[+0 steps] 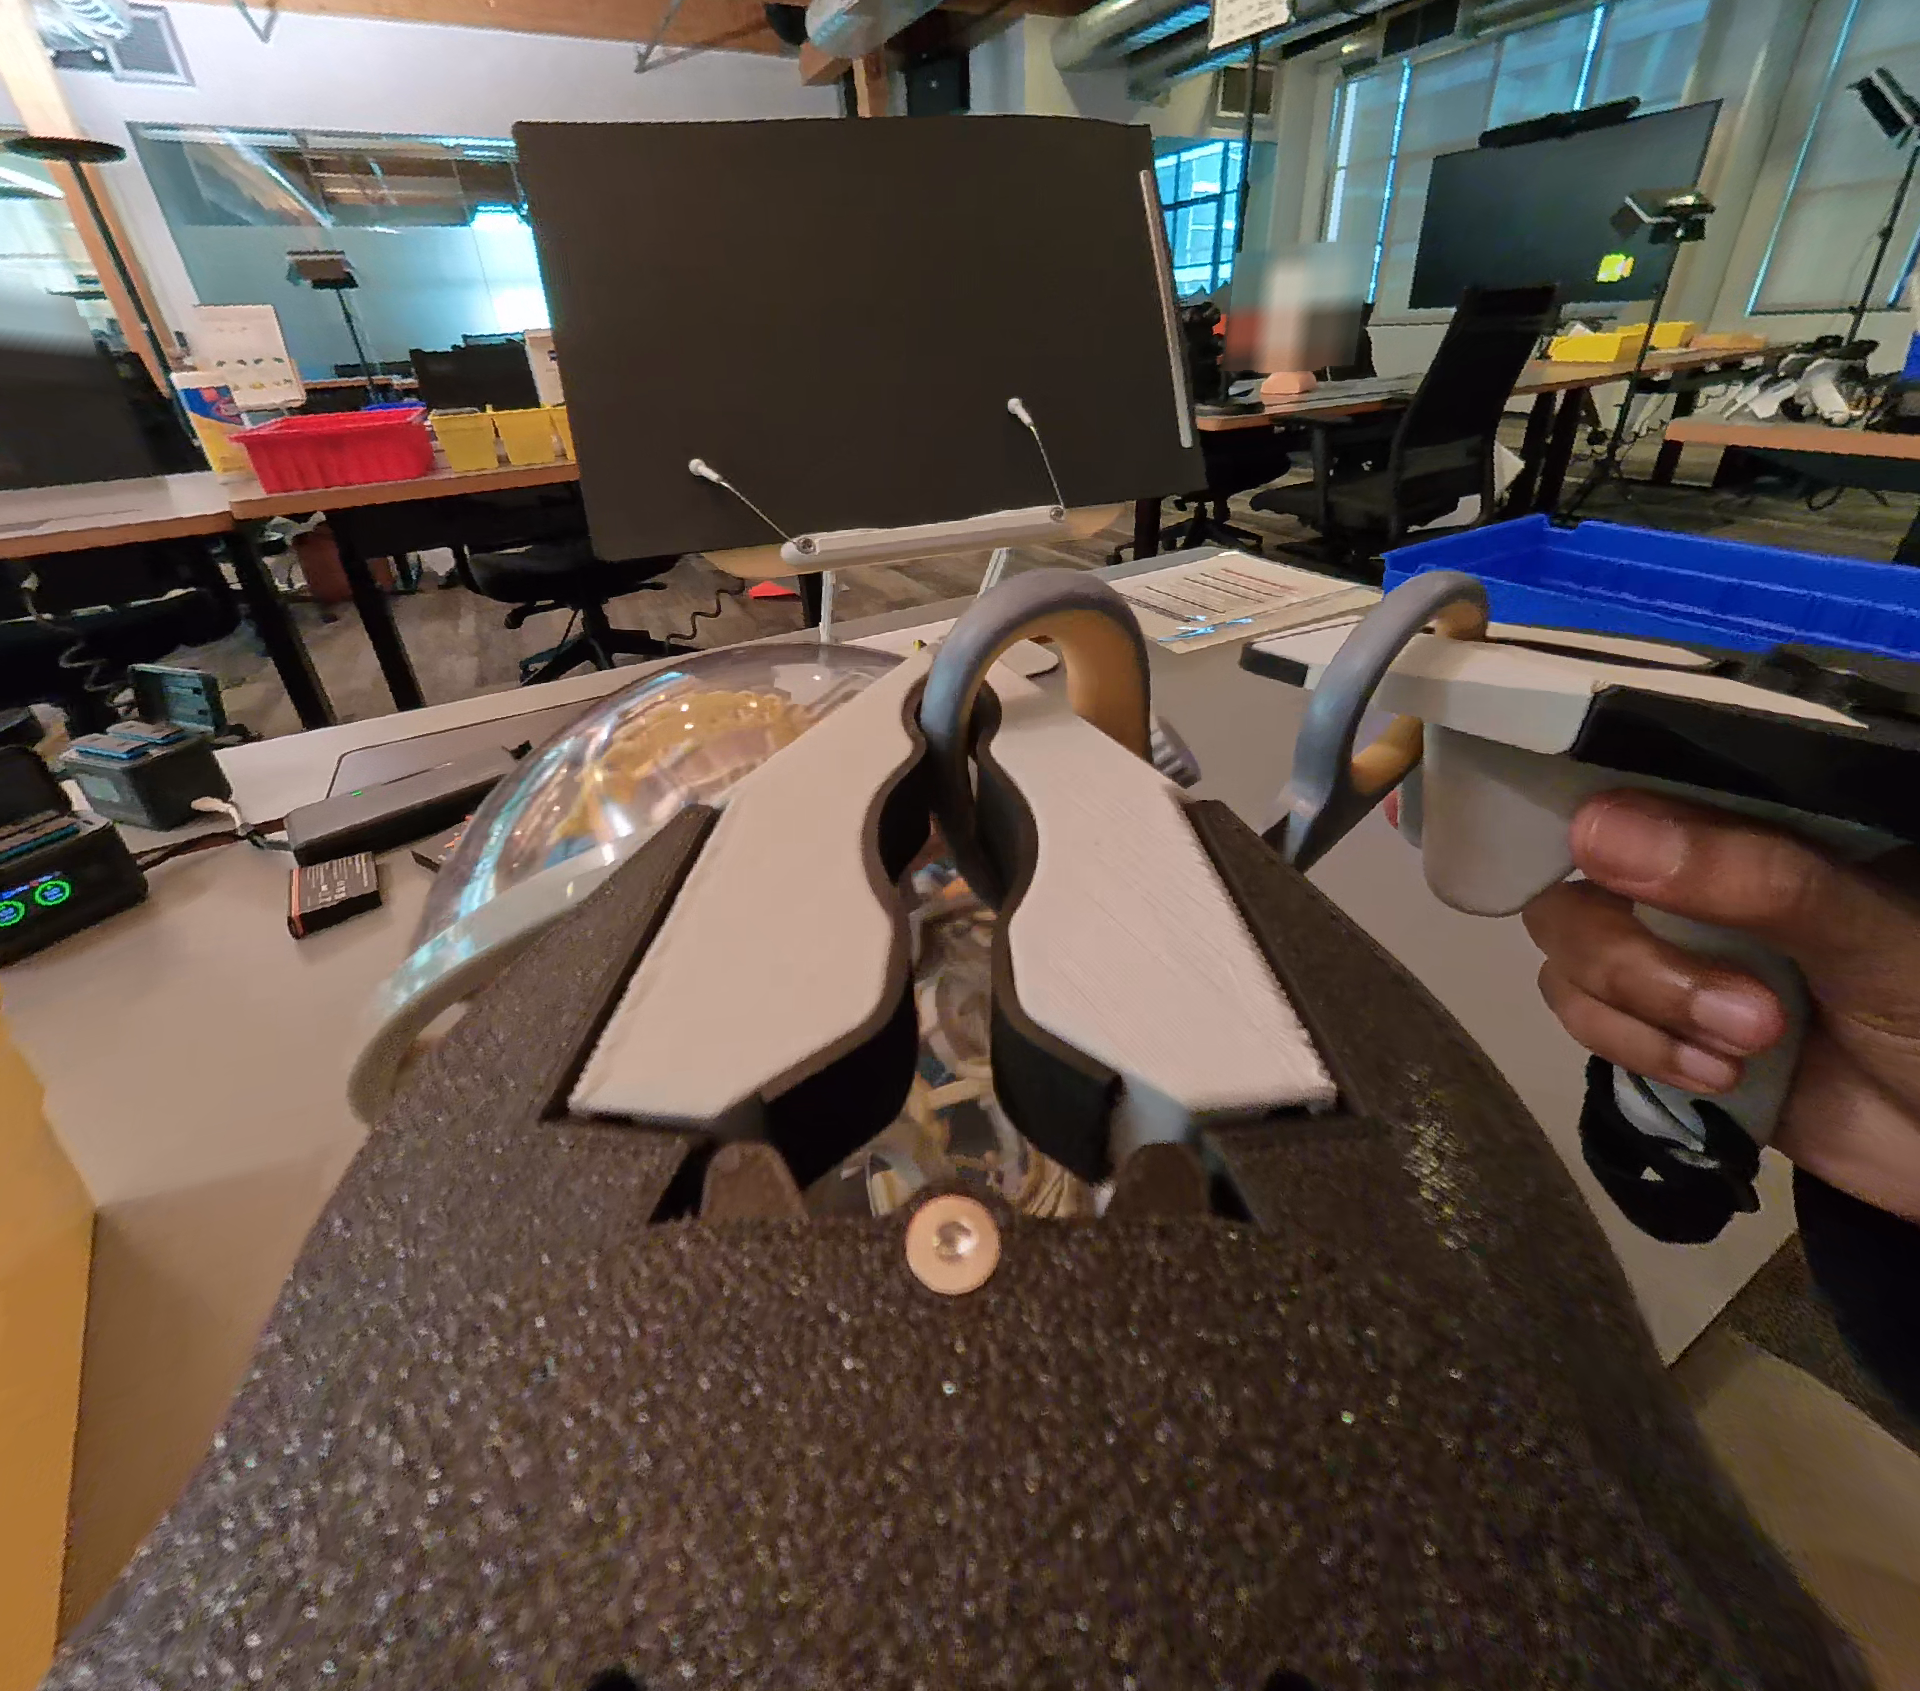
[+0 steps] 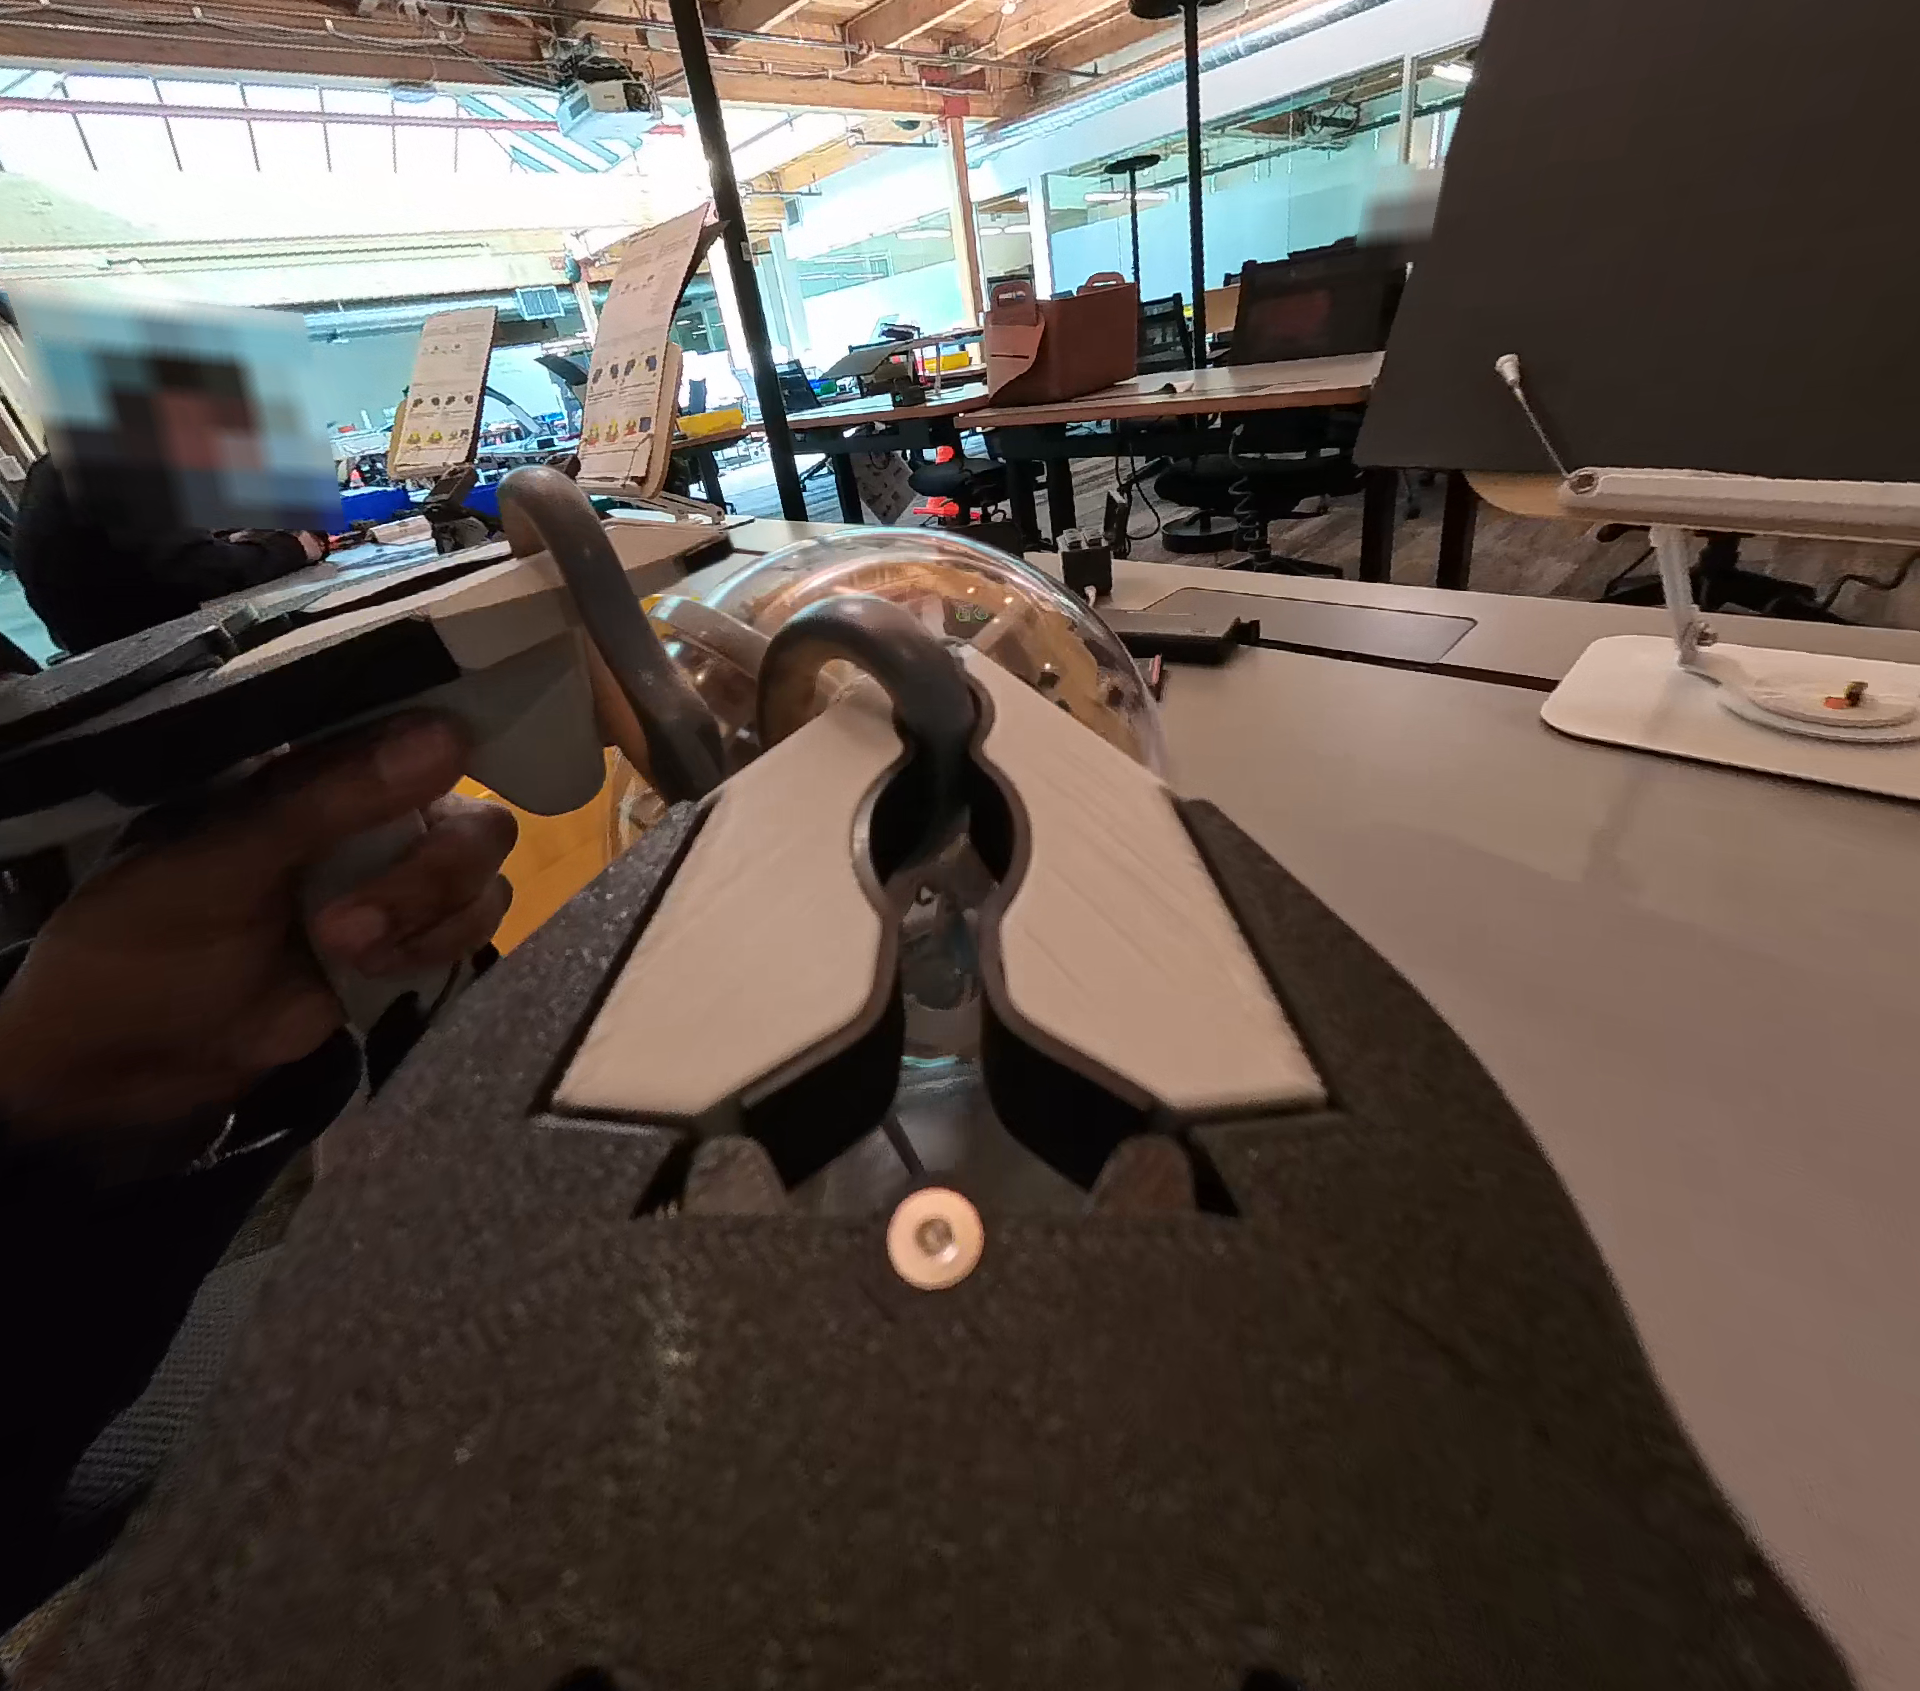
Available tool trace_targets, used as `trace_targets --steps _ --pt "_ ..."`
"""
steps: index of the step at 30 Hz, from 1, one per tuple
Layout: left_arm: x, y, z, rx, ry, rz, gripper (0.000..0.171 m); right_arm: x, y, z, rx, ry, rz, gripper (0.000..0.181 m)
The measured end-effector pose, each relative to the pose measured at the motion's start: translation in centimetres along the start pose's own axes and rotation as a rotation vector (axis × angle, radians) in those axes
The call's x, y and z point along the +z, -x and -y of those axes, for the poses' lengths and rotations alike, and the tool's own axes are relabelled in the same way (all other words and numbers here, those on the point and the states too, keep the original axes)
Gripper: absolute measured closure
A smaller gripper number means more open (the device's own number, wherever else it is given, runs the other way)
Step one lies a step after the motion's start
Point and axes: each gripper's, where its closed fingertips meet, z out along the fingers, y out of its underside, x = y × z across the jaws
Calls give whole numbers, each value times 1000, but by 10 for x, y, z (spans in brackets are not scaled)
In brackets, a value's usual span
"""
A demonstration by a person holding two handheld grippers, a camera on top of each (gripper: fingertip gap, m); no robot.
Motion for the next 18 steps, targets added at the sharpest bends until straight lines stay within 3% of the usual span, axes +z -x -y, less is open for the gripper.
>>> trace_targets --steps 18 --pt "-1 -13 7 82 -44 28 171 1 5 -2 78 -36 -18 181"
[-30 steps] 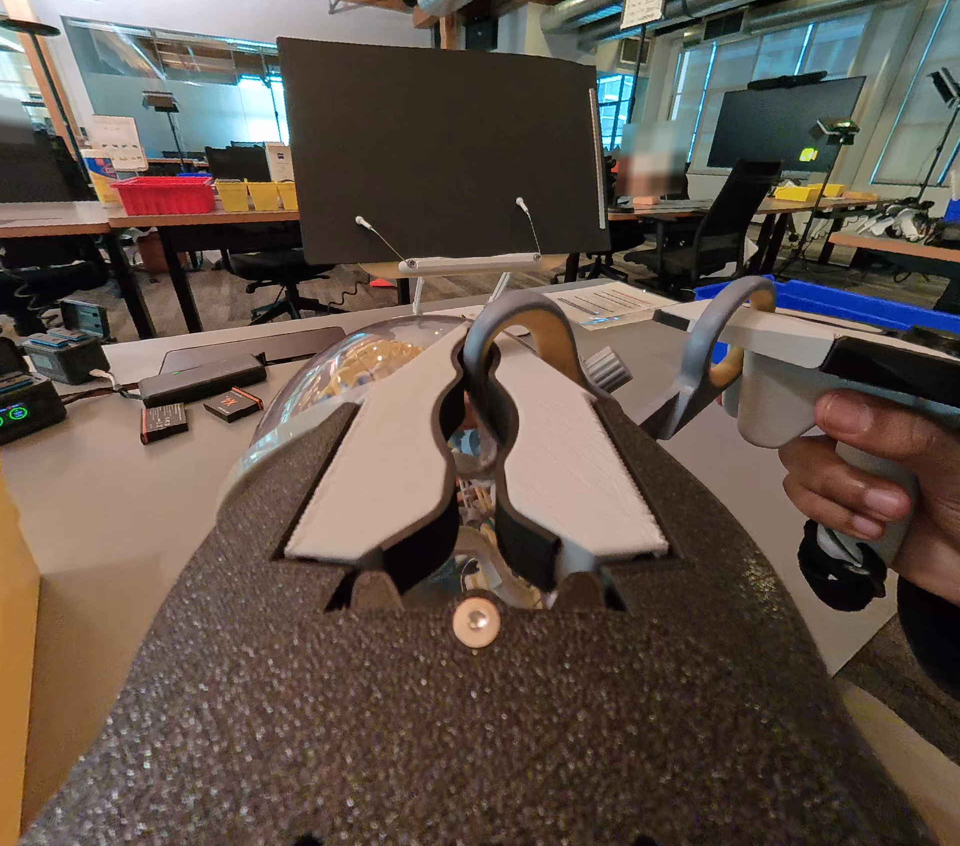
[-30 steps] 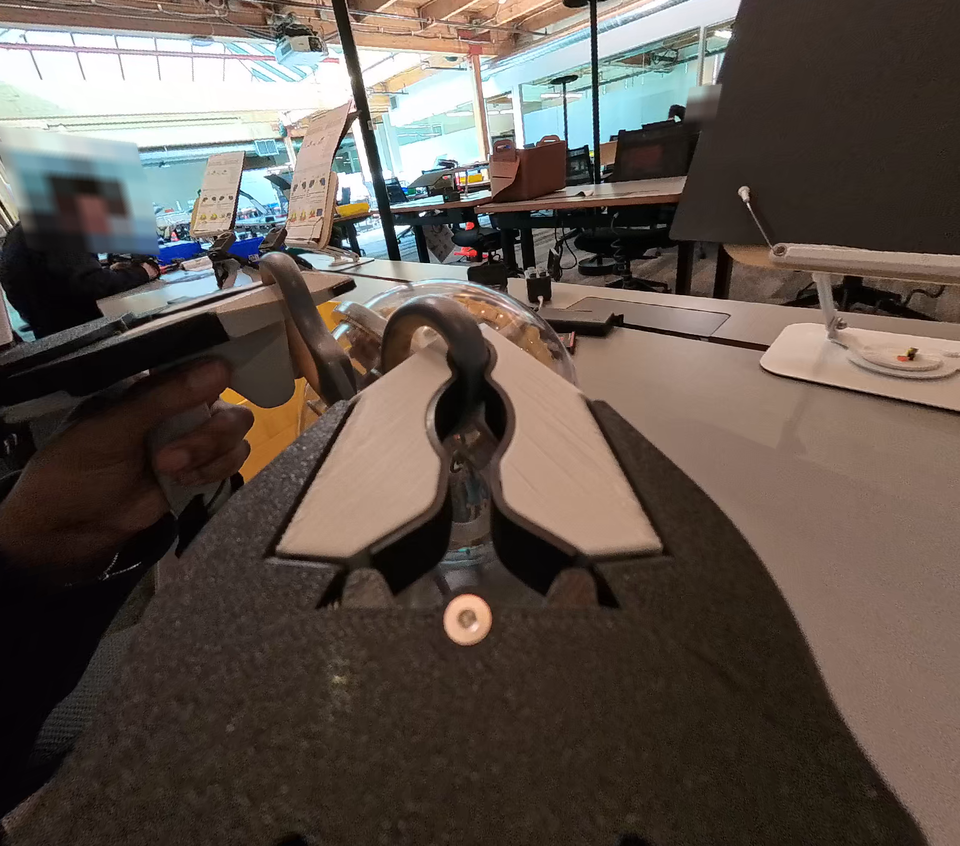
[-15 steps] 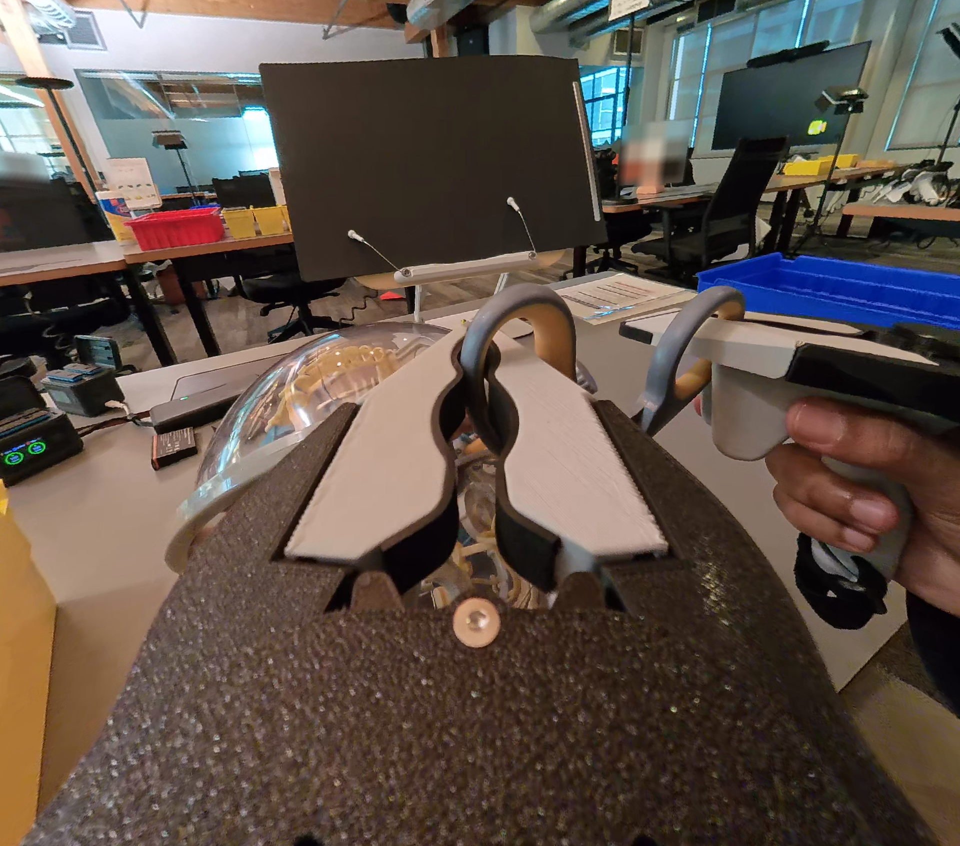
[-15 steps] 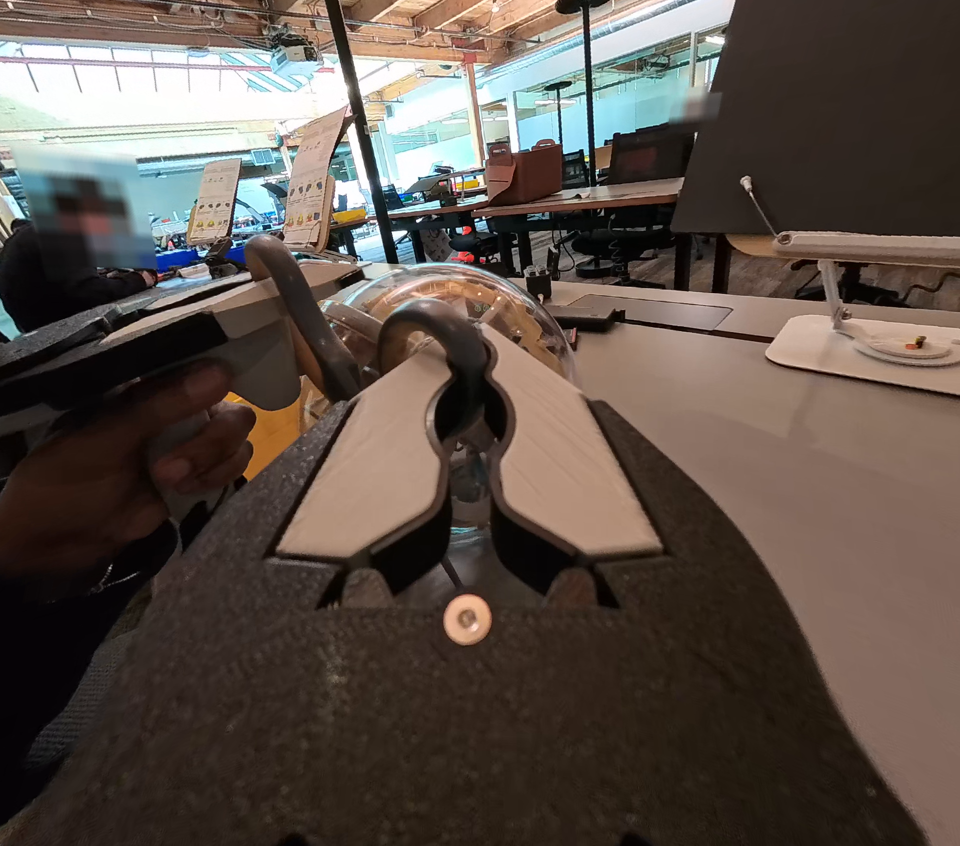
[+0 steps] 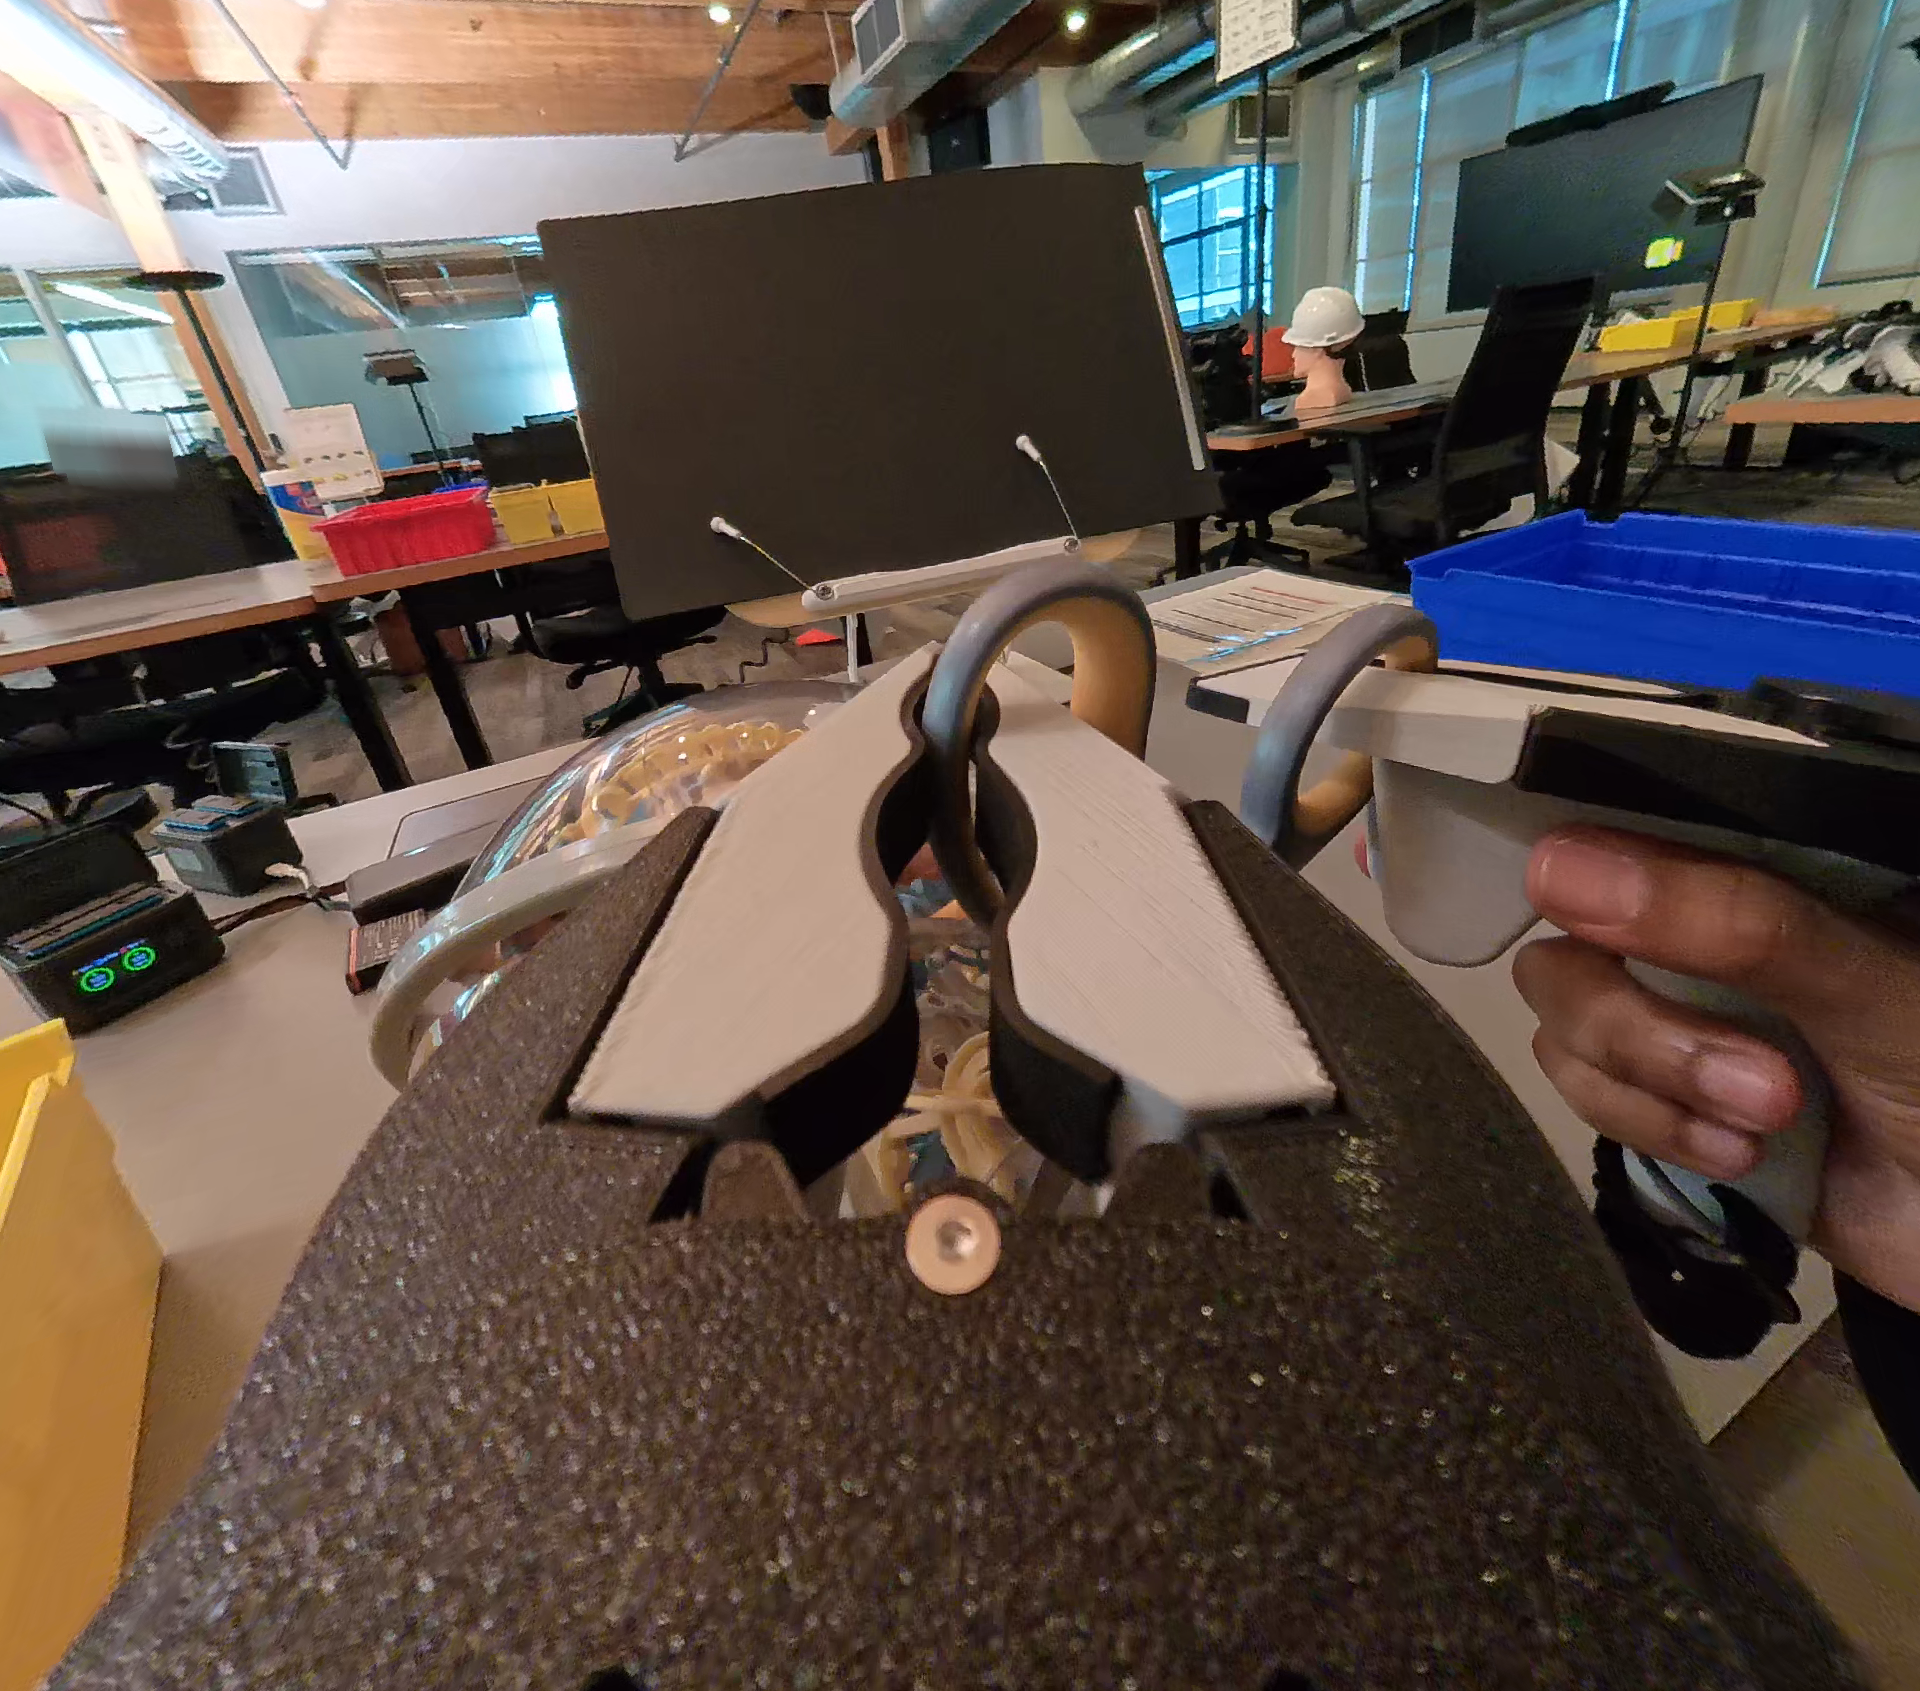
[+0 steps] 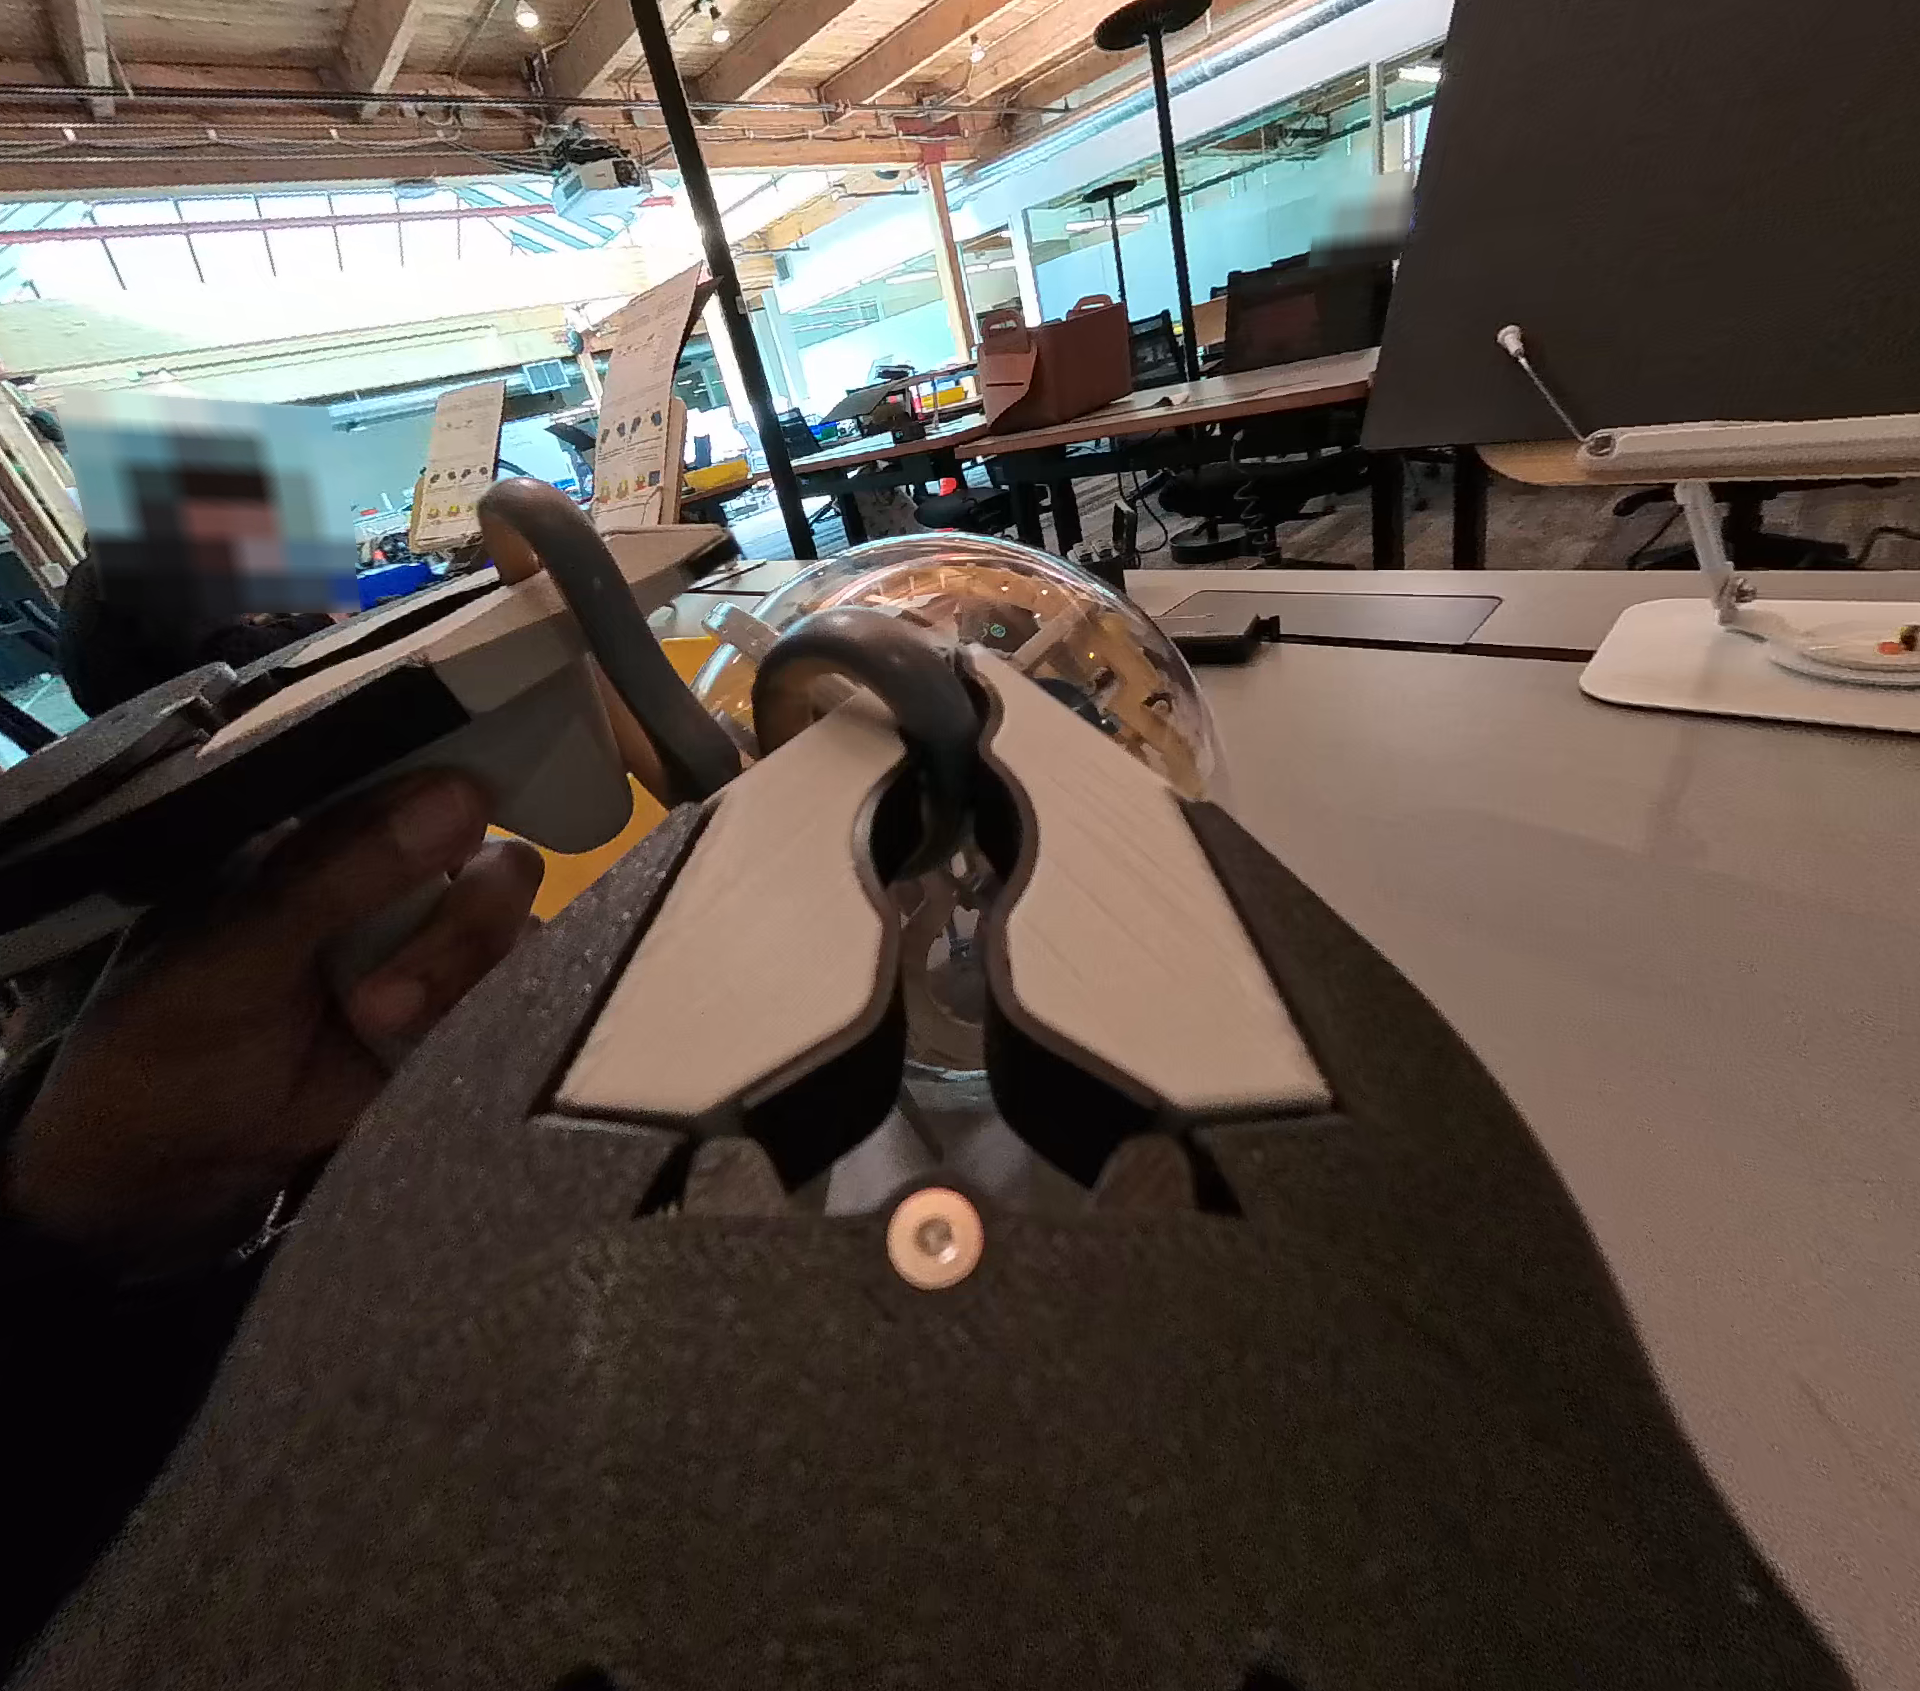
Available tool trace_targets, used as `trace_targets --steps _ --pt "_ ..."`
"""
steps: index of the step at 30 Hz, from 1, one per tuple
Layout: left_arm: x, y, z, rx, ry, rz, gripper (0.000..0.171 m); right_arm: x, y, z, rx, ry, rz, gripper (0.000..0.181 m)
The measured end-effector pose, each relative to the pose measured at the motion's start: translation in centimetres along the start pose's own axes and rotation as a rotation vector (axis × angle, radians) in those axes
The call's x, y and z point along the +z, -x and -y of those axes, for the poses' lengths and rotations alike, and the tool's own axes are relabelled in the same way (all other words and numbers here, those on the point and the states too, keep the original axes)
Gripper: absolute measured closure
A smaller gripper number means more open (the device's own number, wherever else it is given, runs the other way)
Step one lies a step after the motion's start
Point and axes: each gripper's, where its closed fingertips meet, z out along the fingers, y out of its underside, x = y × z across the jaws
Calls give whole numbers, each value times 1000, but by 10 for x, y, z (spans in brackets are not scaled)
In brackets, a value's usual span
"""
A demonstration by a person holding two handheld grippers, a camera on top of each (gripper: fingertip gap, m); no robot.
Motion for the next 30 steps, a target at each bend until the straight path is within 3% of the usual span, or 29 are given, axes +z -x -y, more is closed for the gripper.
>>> trace_targets --steps 30 --pt "7 -1 -6 -8 0 39 171 1 -1 -10 -23 67 -33 181"
